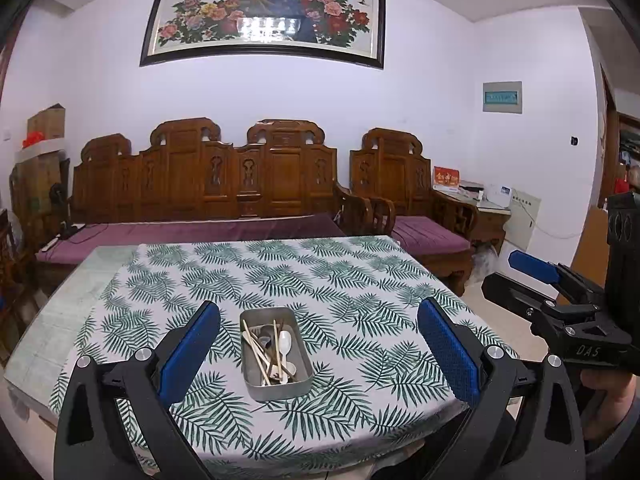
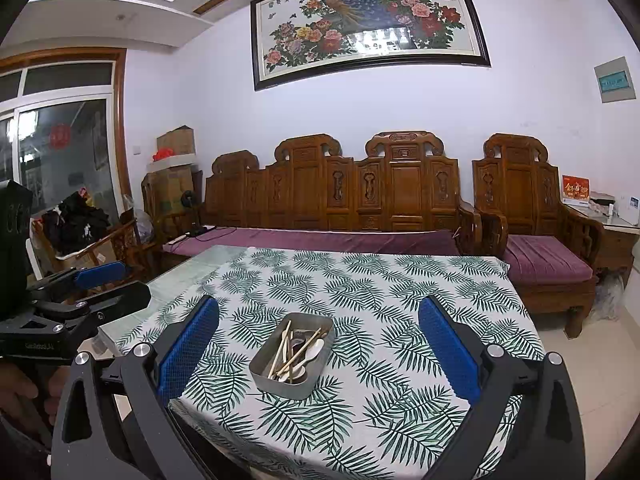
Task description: Organize utensils
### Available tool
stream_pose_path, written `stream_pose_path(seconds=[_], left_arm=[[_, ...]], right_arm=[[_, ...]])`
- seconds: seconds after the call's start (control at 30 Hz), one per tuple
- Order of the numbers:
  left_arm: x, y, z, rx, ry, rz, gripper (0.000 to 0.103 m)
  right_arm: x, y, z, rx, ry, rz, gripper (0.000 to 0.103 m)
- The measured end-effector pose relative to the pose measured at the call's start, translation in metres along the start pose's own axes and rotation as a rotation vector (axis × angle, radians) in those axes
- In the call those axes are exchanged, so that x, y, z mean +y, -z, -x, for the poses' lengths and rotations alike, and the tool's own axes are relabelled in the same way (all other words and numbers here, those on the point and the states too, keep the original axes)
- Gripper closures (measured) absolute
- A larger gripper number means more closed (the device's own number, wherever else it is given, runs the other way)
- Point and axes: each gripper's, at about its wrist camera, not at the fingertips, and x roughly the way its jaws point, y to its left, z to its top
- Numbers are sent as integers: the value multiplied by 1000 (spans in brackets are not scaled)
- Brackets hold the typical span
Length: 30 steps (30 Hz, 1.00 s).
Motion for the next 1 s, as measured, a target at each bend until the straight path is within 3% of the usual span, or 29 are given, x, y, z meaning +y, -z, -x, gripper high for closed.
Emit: stream_pose_path(seconds=[1.0], left_arm=[[-2,-2,2,-5,-12,-2,8]], right_arm=[[3,2,-2,-3,-1,-3,3]])
